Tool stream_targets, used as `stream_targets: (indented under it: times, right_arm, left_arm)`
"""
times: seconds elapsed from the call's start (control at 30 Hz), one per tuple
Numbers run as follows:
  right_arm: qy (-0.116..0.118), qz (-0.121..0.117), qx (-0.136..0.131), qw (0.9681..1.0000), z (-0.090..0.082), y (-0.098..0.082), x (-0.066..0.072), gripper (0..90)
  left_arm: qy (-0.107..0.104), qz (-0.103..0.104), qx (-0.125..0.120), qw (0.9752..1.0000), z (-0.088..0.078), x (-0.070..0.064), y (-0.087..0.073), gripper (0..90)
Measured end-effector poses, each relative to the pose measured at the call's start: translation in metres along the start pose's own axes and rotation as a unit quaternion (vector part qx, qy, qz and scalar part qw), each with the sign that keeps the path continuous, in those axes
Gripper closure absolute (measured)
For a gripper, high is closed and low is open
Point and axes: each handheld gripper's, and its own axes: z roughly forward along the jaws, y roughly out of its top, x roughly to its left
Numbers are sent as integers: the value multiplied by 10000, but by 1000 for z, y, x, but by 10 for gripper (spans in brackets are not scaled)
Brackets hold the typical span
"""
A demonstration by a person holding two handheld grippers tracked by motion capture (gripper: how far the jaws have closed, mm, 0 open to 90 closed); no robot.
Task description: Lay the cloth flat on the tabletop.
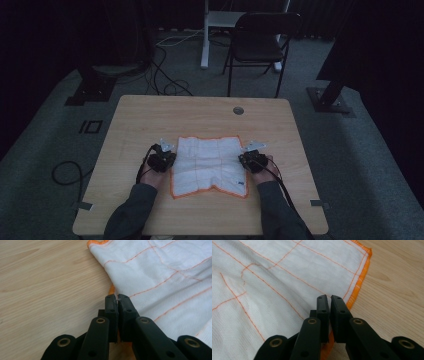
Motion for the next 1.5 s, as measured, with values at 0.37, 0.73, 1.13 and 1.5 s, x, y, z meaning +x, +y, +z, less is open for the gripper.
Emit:
stream_targets:
  times: [0.37,0.73,1.13,1.5]
  right_arm:
    - [-51,-6,79,10000,-3,-1,2,860]
    - [-108,-30,-77,9999,0,8,-1,796]
    - [-53,46,33,10000,10,12,-7,799]
    - [-82,8,-343,9994,-14,11,2,626]
  left_arm:
    - [68,-142,-6,9999,-7,0,-7,874]
    - [-115,-219,-256,9994,-5,6,-1,821]
    - [-40,-92,-146,9998,9,11,5,840]
    - [-260,-75,-645,9976,-28,-5,11,782]
